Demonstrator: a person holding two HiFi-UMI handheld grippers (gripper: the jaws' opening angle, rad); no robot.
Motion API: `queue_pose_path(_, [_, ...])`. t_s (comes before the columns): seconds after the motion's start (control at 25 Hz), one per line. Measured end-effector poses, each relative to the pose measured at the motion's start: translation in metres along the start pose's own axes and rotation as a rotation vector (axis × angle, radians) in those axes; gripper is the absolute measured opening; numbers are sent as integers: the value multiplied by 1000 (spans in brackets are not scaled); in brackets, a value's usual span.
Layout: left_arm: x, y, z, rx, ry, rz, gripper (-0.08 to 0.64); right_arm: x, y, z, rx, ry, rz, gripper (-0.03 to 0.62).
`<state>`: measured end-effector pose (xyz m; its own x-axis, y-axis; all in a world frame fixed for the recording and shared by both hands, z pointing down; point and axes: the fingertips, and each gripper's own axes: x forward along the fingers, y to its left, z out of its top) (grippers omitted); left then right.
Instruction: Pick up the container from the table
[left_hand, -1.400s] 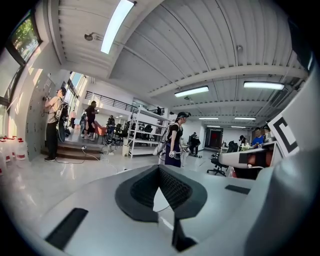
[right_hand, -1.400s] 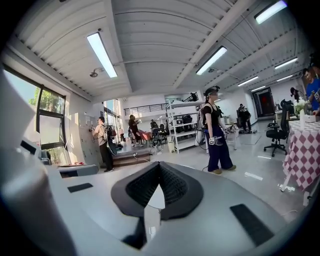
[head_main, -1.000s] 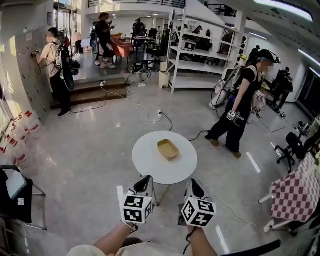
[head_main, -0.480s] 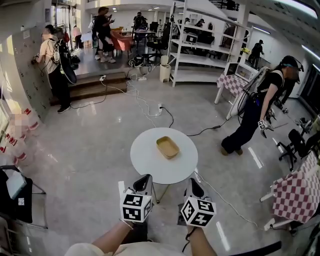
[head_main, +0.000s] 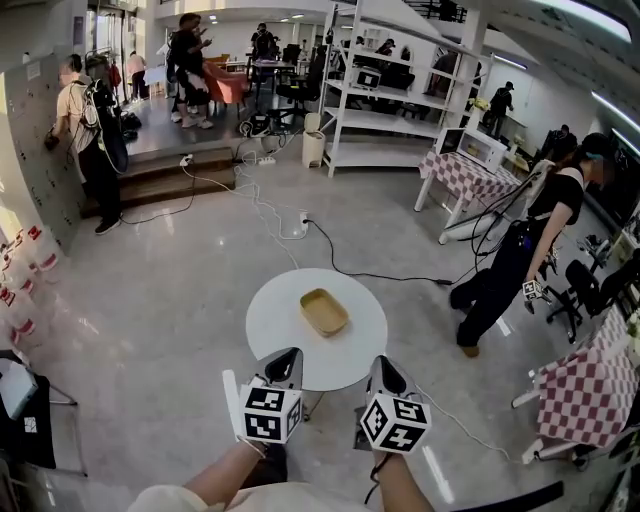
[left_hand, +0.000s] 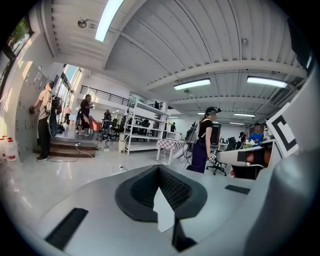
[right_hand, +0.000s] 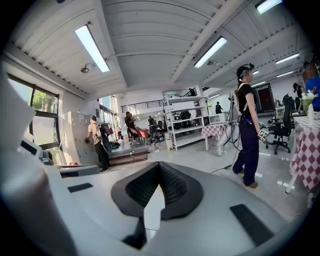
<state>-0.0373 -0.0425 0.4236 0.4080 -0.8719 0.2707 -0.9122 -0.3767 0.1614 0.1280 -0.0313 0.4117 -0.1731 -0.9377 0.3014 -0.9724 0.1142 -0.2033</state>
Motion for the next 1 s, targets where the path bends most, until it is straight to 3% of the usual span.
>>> queue_pose_path(1.0, [129, 80, 50, -37, 27, -76, 6, 131, 13, 48, -23, 17, -85, 25])
